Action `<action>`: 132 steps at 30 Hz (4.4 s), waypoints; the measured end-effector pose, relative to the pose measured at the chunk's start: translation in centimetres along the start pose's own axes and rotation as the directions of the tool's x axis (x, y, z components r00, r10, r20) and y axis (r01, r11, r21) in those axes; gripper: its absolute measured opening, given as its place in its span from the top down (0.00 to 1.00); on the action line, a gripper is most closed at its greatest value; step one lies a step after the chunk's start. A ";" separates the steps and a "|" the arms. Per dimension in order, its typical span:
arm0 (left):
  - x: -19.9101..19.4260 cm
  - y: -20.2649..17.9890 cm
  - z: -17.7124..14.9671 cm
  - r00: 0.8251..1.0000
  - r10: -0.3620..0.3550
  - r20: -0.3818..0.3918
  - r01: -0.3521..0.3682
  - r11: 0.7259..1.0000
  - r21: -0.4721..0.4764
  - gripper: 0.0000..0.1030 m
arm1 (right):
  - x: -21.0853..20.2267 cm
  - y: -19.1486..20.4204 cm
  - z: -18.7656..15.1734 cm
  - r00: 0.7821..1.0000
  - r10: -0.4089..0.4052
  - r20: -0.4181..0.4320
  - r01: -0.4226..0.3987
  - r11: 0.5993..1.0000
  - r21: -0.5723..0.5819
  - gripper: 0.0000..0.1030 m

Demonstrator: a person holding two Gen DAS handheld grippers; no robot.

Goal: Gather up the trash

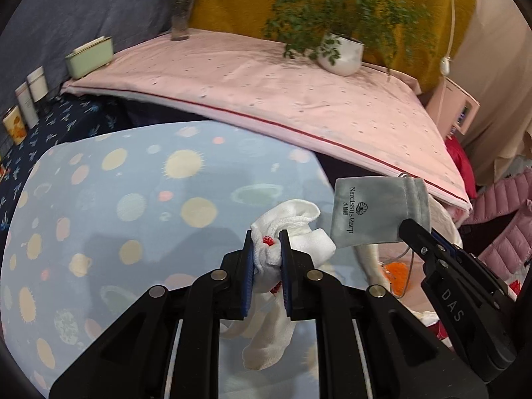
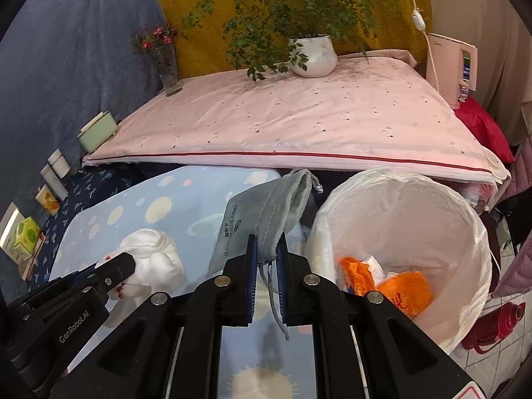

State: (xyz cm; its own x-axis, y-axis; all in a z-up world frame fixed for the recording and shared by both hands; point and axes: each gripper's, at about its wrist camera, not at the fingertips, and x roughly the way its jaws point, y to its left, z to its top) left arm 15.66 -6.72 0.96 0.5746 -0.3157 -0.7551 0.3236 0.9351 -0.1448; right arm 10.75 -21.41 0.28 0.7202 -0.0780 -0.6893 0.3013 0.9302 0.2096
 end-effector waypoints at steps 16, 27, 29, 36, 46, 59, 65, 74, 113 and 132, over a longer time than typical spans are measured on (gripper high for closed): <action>2.0 -11.8 -0.1 0.991 -0.117 -0.060 0.124 0.982 0.140 0.87 | -3.2 -11.7 -0.4 0.994 -0.102 0.044 0.094 0.983 0.158 0.90; 3.1 -16.3 -0.4 0.984 -0.159 -0.073 0.170 0.971 0.170 0.80 | -3.6 -16.3 -0.8 0.990 -0.136 0.043 0.124 0.968 0.217 0.90; 3.1 -16.5 -0.2 0.985 -0.157 -0.064 0.166 0.972 0.165 0.62 | -3.6 -16.7 -0.9 0.990 -0.137 0.042 0.125 0.967 0.221 0.90; 3.4 -16.3 -0.1 0.990 -0.129 -0.049 0.136 0.976 0.169 0.56 | -3.3 -17.3 -1.1 0.990 -0.133 0.036 0.122 0.966 0.228 0.90; 3.7 -15.5 -0.3 0.995 -0.093 -0.045 0.100 0.981 0.169 0.56 | -2.5 -16.4 -1.0 0.993 -0.114 0.025 0.106 0.972 0.212 0.90; 3.8 -14.0 -0.6 0.998 -0.045 -0.034 0.050 0.987 0.155 0.43 | -1.0 -14.5 -0.7 0.997 -0.073 -0.013 0.074 0.984 0.165 0.85; 3.8 -12.9 -0.8 0.999 -0.026 -0.034 0.031 0.989 0.142 0.39 | -0.5 -14.0 -1.1 0.997 -0.069 -0.029 0.072 0.985 0.154 0.82; 3.7 -12.0 -1.7 1.000 0.004 -0.028 0.000 0.990 0.144 0.33 | -0.6 -13.9 -1.8 0.995 -0.086 -0.058 0.092 0.989 0.113 0.73; 2.8 -8.2 -6.6 0.995 0.099 -0.035 -0.093 0.987 0.132 0.18 | -3.4 -11.5 -5.8 0.973 -0.222 -0.056 0.220 0.975 -0.045 0.07; 2.5 -8.4 -7.7 0.993 0.115 -0.029 -0.109 0.984 0.143 0.13 | -4.1 -12.2 -7.2 0.959 -0.276 -0.055 0.274 0.960 -0.050 0.07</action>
State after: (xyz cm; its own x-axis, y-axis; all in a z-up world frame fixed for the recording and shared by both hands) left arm 8.58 -14.09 -4.66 0.5856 -0.2017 -0.7851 0.3631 0.9312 0.0316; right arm -0.39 -29.85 -4.47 0.5736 -0.3124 -0.7572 0.4553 0.8901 -0.0223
